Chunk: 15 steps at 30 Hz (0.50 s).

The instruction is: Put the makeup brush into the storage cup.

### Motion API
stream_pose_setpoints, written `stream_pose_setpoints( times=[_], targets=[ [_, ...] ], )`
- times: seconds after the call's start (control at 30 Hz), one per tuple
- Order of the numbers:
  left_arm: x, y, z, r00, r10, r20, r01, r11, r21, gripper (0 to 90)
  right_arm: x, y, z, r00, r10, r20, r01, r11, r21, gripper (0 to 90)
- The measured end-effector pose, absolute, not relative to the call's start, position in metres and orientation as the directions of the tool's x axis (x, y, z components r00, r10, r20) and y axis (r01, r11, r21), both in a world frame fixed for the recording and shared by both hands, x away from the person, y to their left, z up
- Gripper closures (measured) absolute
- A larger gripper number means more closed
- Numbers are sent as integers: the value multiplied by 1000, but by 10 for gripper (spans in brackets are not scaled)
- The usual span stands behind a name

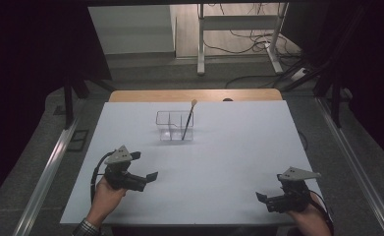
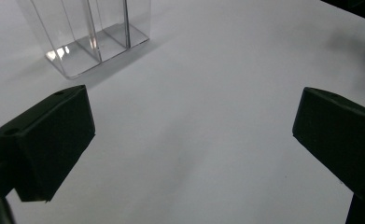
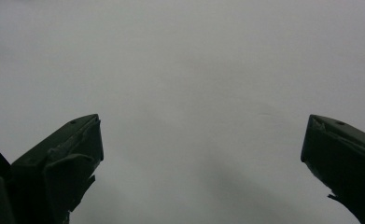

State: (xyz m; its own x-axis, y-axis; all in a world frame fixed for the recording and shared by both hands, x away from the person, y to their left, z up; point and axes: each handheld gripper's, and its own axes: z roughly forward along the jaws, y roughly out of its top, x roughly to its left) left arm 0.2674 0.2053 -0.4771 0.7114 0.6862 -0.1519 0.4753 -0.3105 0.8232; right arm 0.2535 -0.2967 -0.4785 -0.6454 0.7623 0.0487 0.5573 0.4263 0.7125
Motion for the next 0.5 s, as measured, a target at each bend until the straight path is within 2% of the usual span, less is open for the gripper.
stream_pose_setpoints(
  times=[0.5],
  targets=[
    [251,220,-480,693,708,-136,480,-312,820,0,254,-296,-479,-647,761,46,555,428,713,0]
  ],
)
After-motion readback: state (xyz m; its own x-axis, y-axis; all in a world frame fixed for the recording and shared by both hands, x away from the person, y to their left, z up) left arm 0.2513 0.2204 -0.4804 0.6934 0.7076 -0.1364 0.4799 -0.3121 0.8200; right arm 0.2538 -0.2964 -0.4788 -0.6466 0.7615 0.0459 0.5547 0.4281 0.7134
